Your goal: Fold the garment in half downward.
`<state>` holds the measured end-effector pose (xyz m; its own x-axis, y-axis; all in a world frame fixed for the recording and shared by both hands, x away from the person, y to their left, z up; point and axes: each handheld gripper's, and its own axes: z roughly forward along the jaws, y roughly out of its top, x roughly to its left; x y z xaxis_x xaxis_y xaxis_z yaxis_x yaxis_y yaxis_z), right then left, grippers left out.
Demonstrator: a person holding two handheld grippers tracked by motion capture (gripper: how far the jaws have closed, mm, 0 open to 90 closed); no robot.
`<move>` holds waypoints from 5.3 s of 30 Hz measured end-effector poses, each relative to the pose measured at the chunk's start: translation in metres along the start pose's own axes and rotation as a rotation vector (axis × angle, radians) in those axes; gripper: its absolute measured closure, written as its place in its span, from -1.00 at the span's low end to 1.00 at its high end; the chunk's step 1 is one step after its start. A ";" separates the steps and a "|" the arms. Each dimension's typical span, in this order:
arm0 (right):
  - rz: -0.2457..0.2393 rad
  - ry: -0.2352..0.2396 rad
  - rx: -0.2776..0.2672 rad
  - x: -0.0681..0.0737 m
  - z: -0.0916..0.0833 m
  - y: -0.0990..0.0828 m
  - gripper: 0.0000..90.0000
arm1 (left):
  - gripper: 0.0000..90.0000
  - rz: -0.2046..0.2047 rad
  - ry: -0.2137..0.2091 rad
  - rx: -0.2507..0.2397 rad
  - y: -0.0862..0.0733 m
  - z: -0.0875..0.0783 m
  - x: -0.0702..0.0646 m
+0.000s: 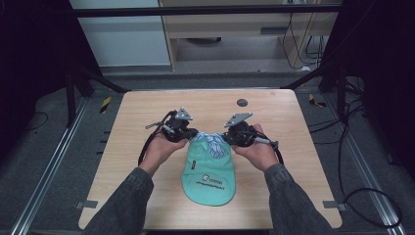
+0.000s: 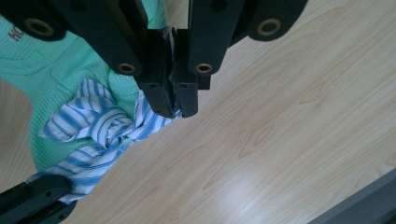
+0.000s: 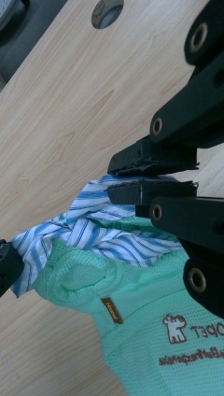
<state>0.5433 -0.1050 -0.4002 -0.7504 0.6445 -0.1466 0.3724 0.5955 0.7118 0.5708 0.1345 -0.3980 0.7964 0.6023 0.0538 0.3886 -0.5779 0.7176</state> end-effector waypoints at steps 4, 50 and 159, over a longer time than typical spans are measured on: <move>0.002 0.006 -0.007 -0.007 0.001 0.004 0.88 | 0.93 0.001 -0.008 -0.010 0.004 -0.003 0.006; -0.029 -0.046 -0.023 -0.018 -0.007 0.018 0.87 | 0.93 0.052 0.062 -0.022 0.026 -0.008 0.003; -0.110 -0.017 -0.043 0.008 -0.009 -0.016 0.87 | 0.93 0.139 0.035 -0.050 -0.010 -0.006 -0.029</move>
<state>0.5261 -0.1137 -0.4063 -0.7758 0.5849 -0.2369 0.2645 0.6422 0.7194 0.5408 0.1259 -0.4024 0.8237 0.5382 0.1785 0.2518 -0.6292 0.7353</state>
